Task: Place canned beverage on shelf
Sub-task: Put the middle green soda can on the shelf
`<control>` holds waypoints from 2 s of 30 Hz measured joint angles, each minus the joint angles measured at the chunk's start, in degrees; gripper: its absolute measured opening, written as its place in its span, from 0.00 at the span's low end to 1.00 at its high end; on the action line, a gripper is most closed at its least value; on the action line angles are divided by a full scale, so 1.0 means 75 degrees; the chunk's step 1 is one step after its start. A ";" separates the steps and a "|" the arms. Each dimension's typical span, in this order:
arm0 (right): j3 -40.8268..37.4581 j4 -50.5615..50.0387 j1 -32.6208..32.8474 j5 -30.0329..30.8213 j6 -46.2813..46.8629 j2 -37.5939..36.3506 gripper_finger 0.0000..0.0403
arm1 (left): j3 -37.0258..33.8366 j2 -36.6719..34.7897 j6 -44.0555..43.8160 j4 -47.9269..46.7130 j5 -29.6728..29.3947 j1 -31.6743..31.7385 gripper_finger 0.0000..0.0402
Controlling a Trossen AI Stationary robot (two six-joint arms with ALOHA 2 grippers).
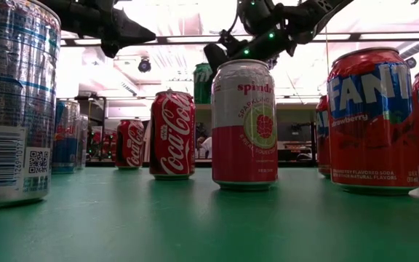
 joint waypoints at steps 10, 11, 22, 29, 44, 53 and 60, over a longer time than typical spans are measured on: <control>-0.0009 -0.0908 -0.0370 0.0080 0.0334 -0.0261 0.03 | 0.0003 0.0000 0.0176 -0.0002 -0.0003 0.0000 0.00; -0.0009 -0.0911 -0.0428 0.0078 0.0331 -0.0261 0.03 | 0.0002 0.0000 0.0176 -0.0013 -0.0003 0.0000 0.00; -0.0009 -0.0691 -0.0704 -0.0067 0.0039 -0.0246 0.03 | 0.0002 0.0000 0.0182 -0.0006 -0.0003 0.0000 0.00; -0.0009 -0.0457 -0.0705 -0.0350 -0.0159 -0.0245 0.03 | 0.0001 0.0000 0.0182 0.0009 -0.0003 0.0000 0.00; -0.0006 0.0276 -0.0702 -0.0749 -0.0209 0.0370 0.03 | 0.0002 0.0000 0.0179 0.0008 -0.0003 -0.0003 0.00; -0.0006 0.0254 -0.0620 -0.0921 -0.0217 0.0424 0.03 | 0.0000 0.0000 0.0179 0.0000 -0.0003 -0.0003 0.00; -0.0006 0.0487 -0.0472 -0.1570 -0.0214 0.0421 0.03 | 0.0002 0.0002 0.0179 0.0006 -0.0003 -0.0003 0.00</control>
